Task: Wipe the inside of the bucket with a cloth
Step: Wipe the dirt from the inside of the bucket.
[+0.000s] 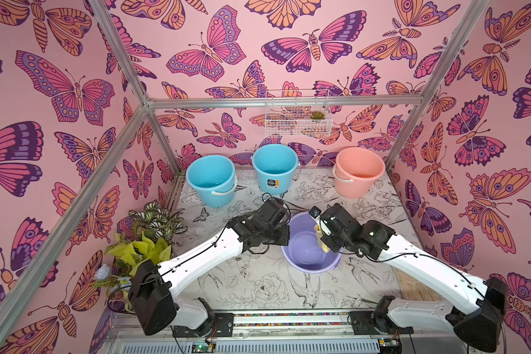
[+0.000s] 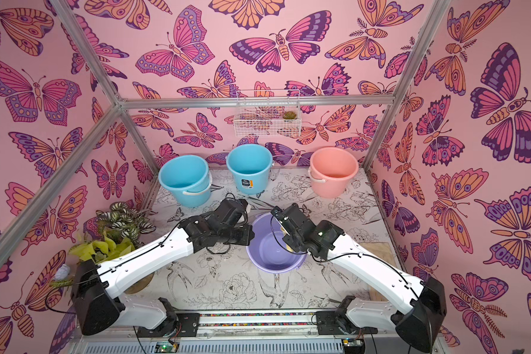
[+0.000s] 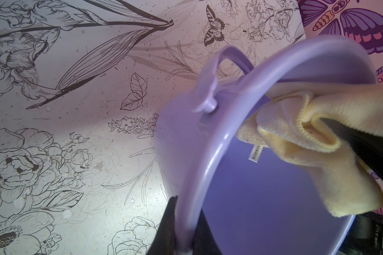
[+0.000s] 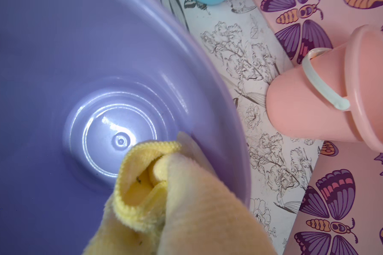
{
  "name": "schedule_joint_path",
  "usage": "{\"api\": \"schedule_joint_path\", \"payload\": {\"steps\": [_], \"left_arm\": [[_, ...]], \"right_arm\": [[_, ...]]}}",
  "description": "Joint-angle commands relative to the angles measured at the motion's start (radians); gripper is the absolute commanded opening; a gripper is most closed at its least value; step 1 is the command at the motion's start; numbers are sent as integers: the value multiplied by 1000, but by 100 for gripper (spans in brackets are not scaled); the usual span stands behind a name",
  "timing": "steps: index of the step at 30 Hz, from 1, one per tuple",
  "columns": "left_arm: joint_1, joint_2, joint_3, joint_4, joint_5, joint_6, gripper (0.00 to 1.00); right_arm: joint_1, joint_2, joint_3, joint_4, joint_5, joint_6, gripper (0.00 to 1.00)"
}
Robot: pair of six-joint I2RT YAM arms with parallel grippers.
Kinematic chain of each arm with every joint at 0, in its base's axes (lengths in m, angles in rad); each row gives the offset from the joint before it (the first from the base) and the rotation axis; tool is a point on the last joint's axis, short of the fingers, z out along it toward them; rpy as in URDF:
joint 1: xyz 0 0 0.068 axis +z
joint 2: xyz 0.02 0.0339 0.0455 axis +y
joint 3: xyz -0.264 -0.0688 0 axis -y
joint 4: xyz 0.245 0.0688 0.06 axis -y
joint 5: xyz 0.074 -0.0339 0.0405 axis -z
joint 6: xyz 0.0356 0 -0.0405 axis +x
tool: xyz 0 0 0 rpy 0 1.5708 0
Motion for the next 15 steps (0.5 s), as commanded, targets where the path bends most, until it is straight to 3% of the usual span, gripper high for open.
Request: {"api": "schedule_joint_path", "payload": {"steps": [1, 7, 15], "left_arm": [[3, -15, 12, -21, -2, 8, 0], [3, -11, 16, -21, 1, 9, 0], [3, -4, 24, -22, 5, 4, 0]], "right_arm": [[-10, 5, 44, -233, -40, -17, 0], [-9, 40, 74, -354, -300, -48, 0], [3, 92, 50, -273, -628, -19, 0]]}}
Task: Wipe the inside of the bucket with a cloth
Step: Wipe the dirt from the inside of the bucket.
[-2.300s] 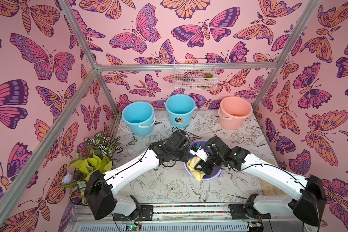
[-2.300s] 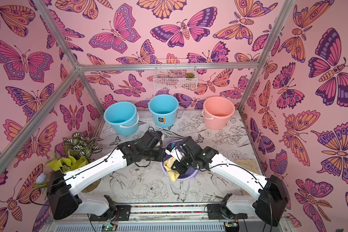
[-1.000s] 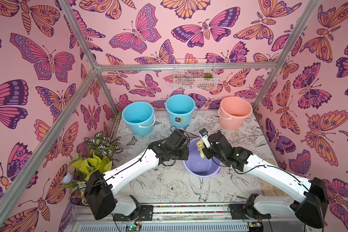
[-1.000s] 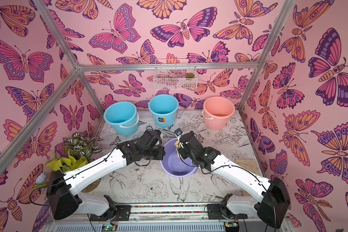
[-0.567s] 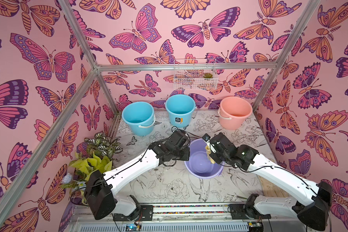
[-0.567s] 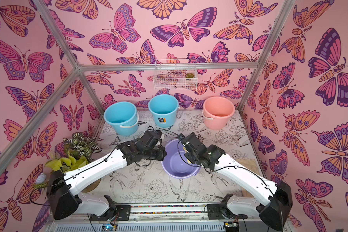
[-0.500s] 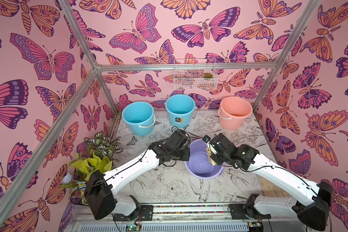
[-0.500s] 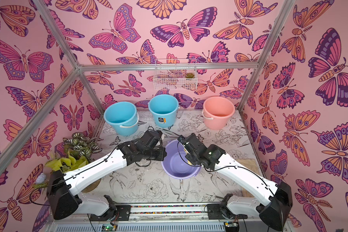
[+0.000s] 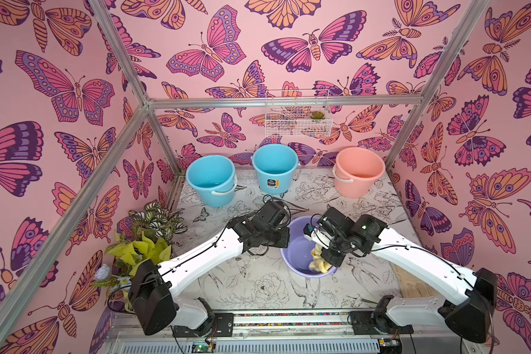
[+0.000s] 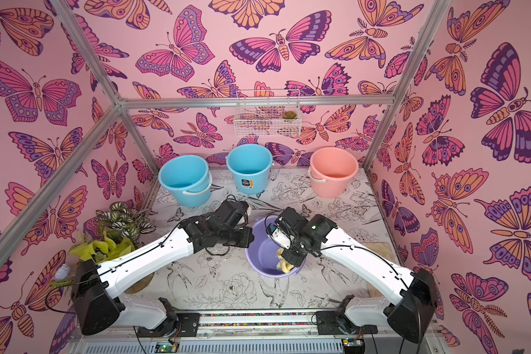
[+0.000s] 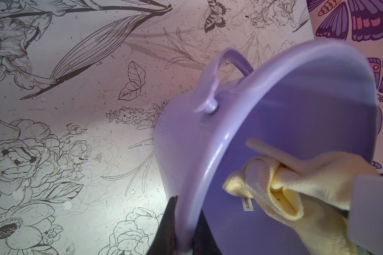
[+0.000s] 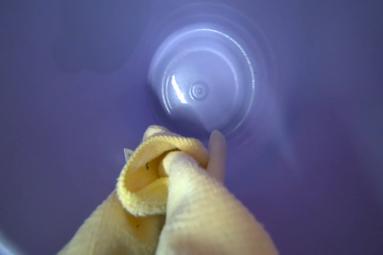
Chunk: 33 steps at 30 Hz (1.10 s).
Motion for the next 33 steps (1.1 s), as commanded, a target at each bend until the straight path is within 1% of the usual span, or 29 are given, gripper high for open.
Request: {"api": "schedule_joint_path", "payload": {"steps": [1, 5, 10, 14, 18, 21, 25, 28, 33], "left_arm": [[6, -3, 24, 11, -13, -2, 0], [6, 1, 24, 12, -12, 0, 0], [6, 5, 27, 10, -13, -3, 0], [6, 8, 28, 11, -10, -1, 0], [6, 4, 26, 12, -10, -1, 0], [6, 5, 26, 11, -10, -1, 0], [6, 4, 25, 11, -7, 3, 0], [6, 2, 23, 11, -7, 3, 0], [6, -2, 18, 11, -9, -3, 0]], "right_arm": [[7, 4, -18, -8, -235, 18, 0], [15, 9, -60, 147, -402, 67, 0], [18, 32, -134, 375, -536, 168, 0], [21, 54, -177, 579, -582, 280, 0], [22, 52, -204, 752, -580, 367, 0], [21, 48, -206, 826, -518, 403, 0], [21, 33, -194, 858, -384, 403, 0], [21, 13, -181, 863, -261, 391, 0], [20, -22, -169, 863, -2, 376, 0]]}}
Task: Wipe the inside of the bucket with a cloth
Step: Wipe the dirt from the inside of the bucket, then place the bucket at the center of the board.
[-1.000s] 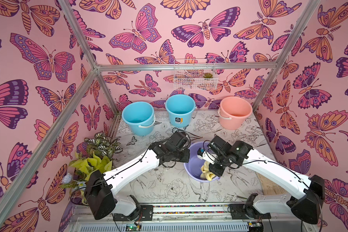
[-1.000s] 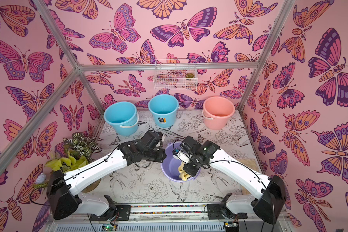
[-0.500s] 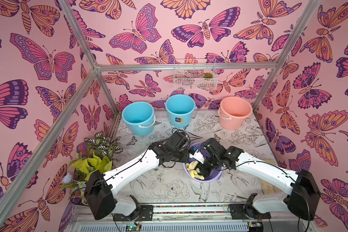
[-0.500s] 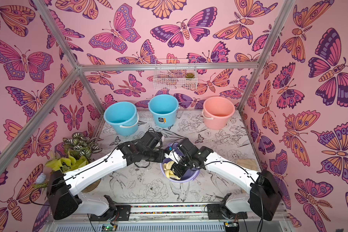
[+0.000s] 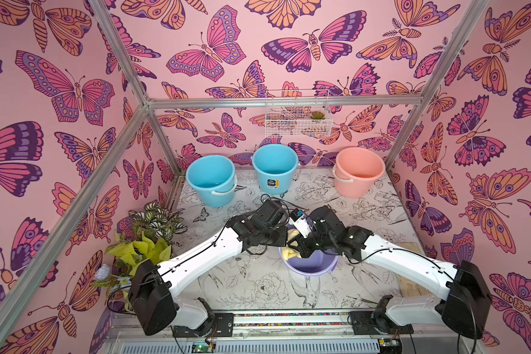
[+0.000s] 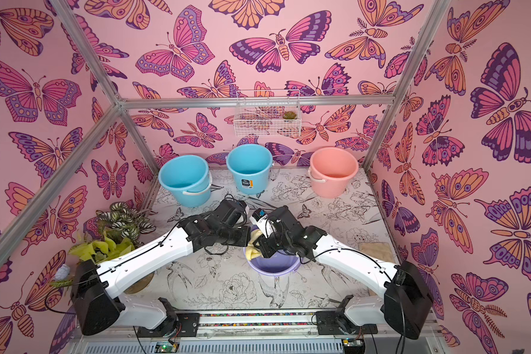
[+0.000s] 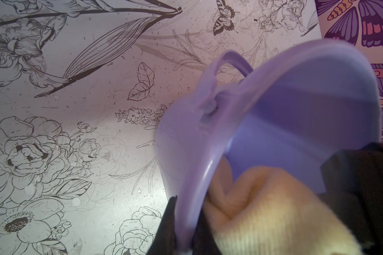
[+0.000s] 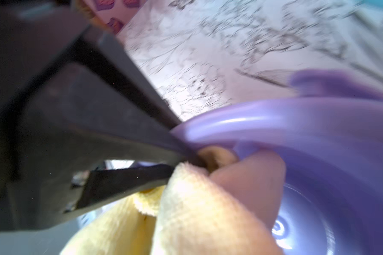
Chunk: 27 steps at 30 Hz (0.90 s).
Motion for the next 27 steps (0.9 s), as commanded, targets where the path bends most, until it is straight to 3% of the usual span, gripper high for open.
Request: {"api": "schedule_joint_path", "payload": {"steps": [1, 10, 15, 23, 27], "left_arm": [[-4, -2, 13, 22, 7, -1, 0], [-4, -8, 8, 24, 0, -4, 0], [40, -1, 8, 19, 51, -77, 0], [120, 21, 25, 19, 137, -87, 0], [167, 23, 29, 12, 182, -79, 0]], "right_arm": [[3, -42, 44, 74, 255, -17, 0], [0, -70, 82, -21, 608, -93, 0], [-3, -118, 107, -120, 790, -92, 0], [-21, -247, 159, -195, 853, -30, 0], [-79, -266, 223, -274, 840, 25, 0]]}}
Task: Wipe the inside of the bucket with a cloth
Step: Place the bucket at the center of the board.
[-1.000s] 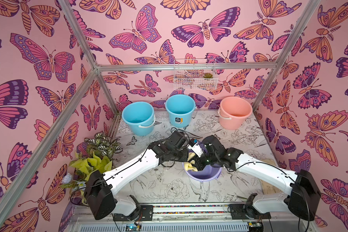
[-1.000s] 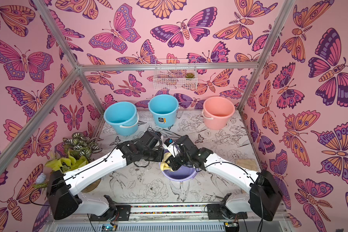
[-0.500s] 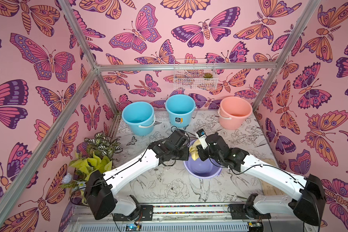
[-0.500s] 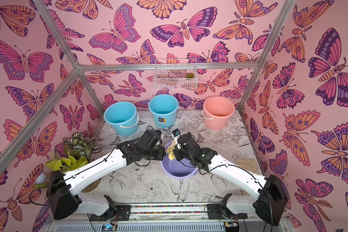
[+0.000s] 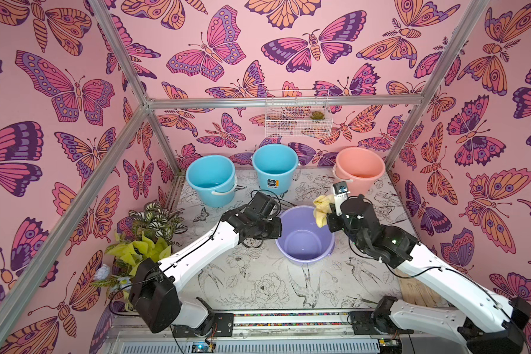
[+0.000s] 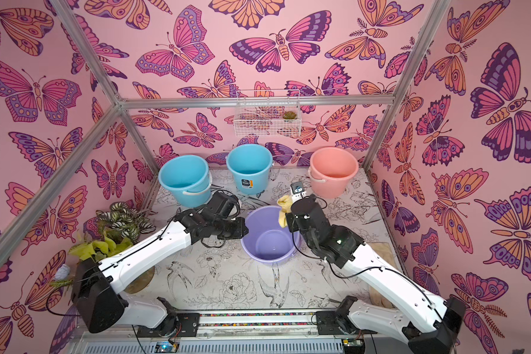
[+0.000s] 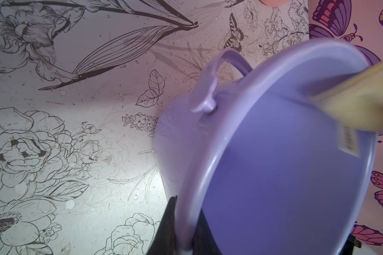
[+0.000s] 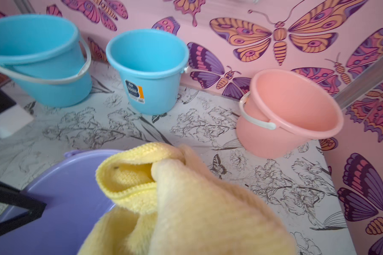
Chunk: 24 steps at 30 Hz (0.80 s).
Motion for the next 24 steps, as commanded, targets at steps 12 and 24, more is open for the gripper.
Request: {"api": "schedule_joint_path", "payload": {"steps": [12, 24], "left_arm": [[180, -10, 93, -161, 100, 87, 0], [360, -52, 89, -316, 101, 150, 0]], "right_arm": [[-162, -48, 66, -144, -42, 55, 0], [-202, -53, 60, -149, -72, 39, 0]]}}
